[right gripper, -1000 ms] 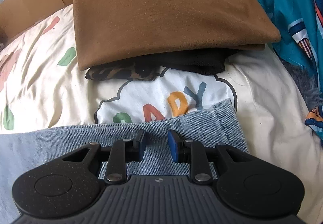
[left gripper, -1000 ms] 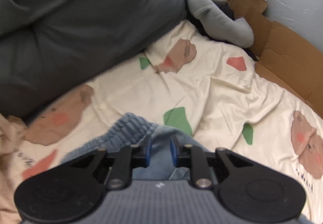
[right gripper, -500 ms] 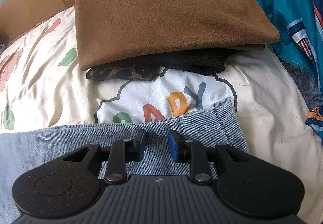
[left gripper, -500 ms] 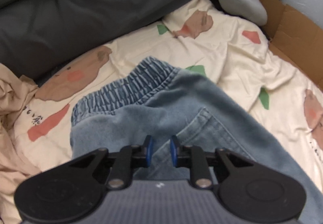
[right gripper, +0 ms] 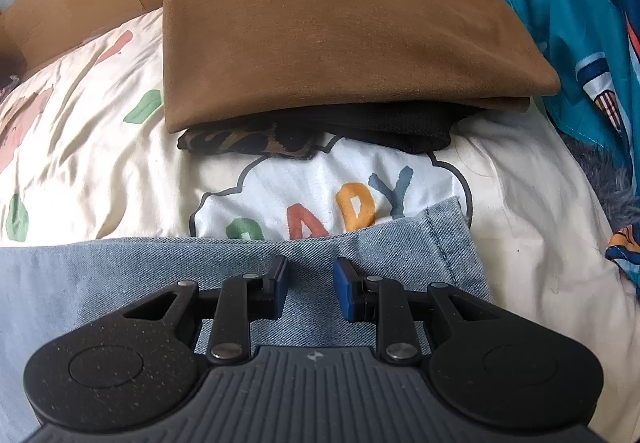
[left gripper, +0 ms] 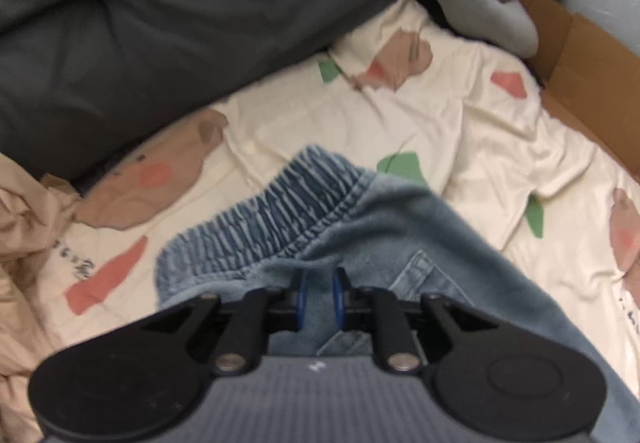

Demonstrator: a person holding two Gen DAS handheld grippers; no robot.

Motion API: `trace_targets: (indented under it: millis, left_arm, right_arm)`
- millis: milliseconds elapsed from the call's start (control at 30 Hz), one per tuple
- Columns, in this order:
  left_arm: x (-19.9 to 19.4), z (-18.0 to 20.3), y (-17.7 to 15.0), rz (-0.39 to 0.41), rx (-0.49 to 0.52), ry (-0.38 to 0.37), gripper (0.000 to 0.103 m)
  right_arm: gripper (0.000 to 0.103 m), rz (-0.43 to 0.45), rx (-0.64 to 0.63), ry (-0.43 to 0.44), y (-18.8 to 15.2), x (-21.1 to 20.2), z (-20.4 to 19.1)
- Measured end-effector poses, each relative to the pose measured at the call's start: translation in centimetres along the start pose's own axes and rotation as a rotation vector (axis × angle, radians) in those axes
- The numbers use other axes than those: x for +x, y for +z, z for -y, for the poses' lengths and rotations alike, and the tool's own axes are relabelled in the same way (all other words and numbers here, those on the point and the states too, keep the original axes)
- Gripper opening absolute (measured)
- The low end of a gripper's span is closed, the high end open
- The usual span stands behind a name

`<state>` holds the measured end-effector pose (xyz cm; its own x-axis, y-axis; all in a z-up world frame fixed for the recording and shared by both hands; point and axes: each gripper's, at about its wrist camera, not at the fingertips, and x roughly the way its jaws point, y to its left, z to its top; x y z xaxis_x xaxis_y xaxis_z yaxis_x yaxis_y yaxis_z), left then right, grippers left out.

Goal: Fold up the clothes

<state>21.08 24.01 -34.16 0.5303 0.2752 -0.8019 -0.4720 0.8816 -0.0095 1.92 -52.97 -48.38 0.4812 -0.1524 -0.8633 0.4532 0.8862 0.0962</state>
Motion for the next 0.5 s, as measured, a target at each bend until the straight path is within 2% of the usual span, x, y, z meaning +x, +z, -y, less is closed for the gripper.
trace_targets:
  millis: [233,400,500]
  left_arm:
    - [-3.0,-1.4,-1.6,-0.026,0.023,0.022,0.018]
    - [-2.0,-2.2,-3.9,-0.091,0.065,0.052,0.018]
    - [-0.9,-3.0,-4.8,-0.109,0.083,0.055,0.013]
  right_arm:
    - [0.032,0.01,0.007,0.012,-0.4,-0.3,0.2]
    - [0.032,0.017,-0.001,0.012,-0.3,-0.2,0.5]
    - [0.032,0.014,-0.005,0.01,-0.3,-0.3,0.5]
